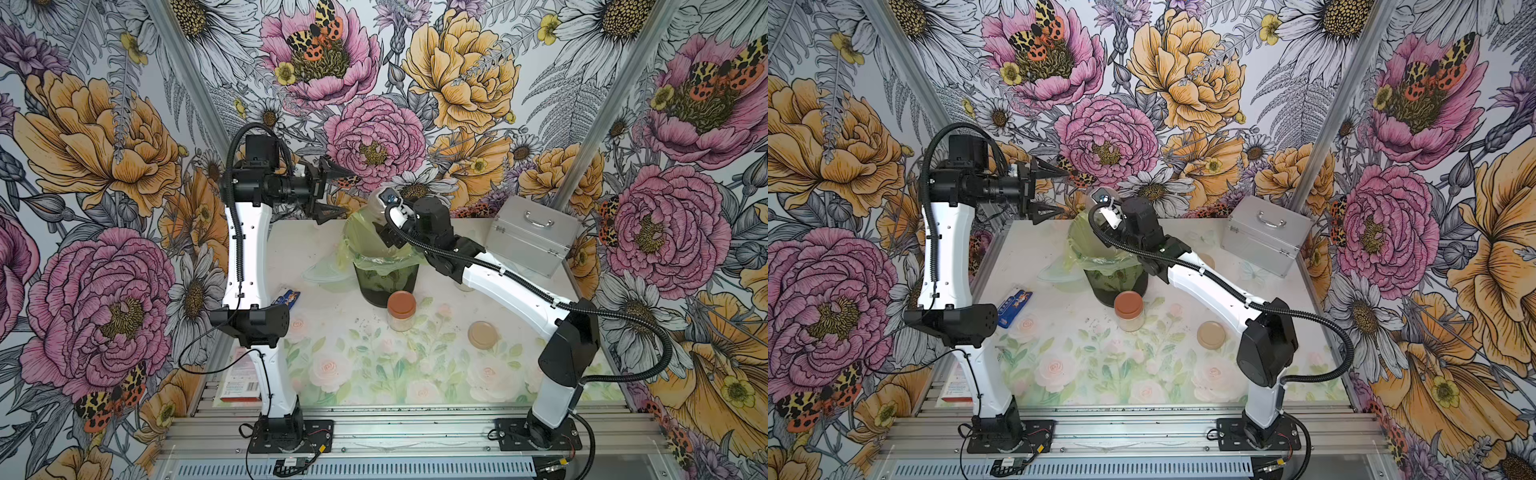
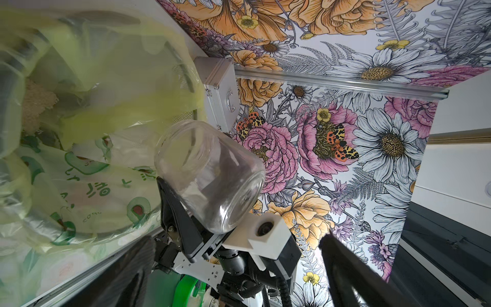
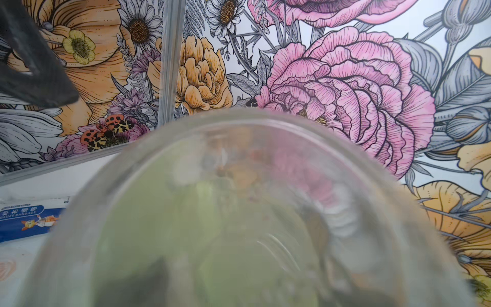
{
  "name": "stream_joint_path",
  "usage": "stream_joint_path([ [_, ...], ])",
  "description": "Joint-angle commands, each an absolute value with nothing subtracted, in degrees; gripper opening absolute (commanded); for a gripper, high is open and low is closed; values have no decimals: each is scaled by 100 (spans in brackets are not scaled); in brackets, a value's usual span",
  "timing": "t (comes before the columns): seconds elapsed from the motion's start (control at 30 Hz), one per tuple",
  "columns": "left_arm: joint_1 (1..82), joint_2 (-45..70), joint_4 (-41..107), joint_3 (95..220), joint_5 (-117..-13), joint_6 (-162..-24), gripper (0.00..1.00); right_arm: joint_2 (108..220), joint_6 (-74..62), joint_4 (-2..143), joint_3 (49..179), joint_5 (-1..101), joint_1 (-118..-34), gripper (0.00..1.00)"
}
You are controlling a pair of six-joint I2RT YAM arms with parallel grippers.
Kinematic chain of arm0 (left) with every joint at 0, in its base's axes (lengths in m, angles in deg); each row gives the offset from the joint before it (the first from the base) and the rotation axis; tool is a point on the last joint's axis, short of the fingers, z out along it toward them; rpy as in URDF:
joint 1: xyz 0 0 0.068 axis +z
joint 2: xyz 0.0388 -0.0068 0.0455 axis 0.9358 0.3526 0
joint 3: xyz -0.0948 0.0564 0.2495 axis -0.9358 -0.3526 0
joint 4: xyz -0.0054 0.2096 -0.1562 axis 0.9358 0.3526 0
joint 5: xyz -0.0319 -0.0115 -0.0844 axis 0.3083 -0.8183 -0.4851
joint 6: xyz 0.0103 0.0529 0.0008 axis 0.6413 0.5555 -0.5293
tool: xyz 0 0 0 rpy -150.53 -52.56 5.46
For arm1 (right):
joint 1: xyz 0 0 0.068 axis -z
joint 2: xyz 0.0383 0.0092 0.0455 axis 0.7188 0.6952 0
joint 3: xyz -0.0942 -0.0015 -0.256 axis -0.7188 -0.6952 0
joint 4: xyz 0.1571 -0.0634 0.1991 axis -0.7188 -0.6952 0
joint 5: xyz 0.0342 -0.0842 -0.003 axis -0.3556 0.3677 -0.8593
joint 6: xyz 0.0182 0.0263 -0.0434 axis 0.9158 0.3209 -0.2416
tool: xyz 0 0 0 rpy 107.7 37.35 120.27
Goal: Empty moldy rice from jars
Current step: Adjust the trash bin at the center of the board.
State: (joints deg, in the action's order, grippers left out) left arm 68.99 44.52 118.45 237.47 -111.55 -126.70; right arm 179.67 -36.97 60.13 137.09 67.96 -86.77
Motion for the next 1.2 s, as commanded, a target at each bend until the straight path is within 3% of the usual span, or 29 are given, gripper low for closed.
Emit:
stream_joint_path([
  [0.0, 6774, 4200, 11689, 23597, -10886, -12392, 98, 17667, -2884, 6151, 14011, 6555, -8563, 0],
  [0.67, 6555, 3825, 11670, 22900, -10653, -11924, 98, 17758, -877, 4430, 14806, 5277, -8174, 0],
  [1.17, 6855, 3388, 11663, 22238, -10731, -11664, 98, 18098, -255, 4251, 15159, 4573, -7957, 0],
])
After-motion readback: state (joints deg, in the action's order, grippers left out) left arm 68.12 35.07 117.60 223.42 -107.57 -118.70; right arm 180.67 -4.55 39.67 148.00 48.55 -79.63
